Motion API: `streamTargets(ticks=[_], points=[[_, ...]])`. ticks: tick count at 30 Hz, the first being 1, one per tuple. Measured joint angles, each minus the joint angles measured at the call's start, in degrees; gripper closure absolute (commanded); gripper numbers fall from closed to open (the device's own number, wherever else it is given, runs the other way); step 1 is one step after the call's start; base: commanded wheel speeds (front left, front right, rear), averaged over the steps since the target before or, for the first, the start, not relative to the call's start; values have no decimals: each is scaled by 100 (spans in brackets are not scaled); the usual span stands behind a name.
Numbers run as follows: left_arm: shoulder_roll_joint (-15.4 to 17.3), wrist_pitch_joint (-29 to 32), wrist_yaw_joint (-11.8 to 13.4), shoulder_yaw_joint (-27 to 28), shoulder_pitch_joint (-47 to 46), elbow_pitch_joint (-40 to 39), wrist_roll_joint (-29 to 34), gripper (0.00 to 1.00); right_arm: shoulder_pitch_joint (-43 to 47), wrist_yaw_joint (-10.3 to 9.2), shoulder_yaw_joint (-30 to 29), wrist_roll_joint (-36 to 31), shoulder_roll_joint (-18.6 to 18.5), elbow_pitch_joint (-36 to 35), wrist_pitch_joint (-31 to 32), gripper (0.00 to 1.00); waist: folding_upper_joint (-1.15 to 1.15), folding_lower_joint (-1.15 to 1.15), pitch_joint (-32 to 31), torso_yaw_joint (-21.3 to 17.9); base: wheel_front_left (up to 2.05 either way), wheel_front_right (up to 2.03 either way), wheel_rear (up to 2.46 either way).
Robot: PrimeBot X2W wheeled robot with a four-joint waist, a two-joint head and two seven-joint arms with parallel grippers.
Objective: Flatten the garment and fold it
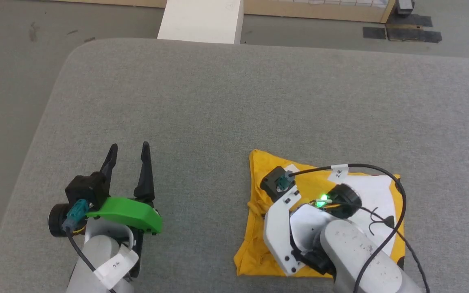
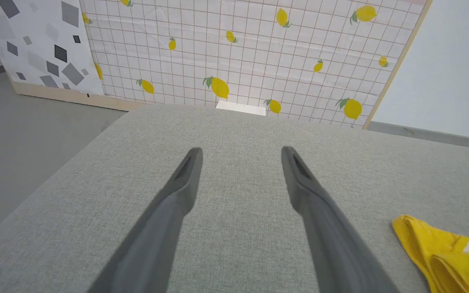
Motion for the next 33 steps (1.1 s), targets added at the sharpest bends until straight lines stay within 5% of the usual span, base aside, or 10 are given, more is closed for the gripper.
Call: streamTargets(ticks=[7, 19, 26, 33], points=[[-14, -1, -5, 42, 14, 37, 18, 0, 1, 0, -162, 621, 18, -757, -1113, 0, 0, 0, -152, -91, 0, 0, 0], [-40, -15, -7, 160, 172, -79, 43, 0, 998, 0, -2476, 960, 30, -2486, -2947, 0, 0, 0, -387, -424, 0, 0, 0], [-42, -16, -7, 218, 263, -172, 60, 0, 1640, 0, -3638, 932, 19, -2226, -3023, 0, 0, 0, -478, -612, 0, 0, 0], [-44, -16, -19, 196, 296, -269, 158, 0, 1980, 0, -4207, 1232, 18, -1432, -2364, 0, 0, 0, -536, -645, 0, 0, 0]])
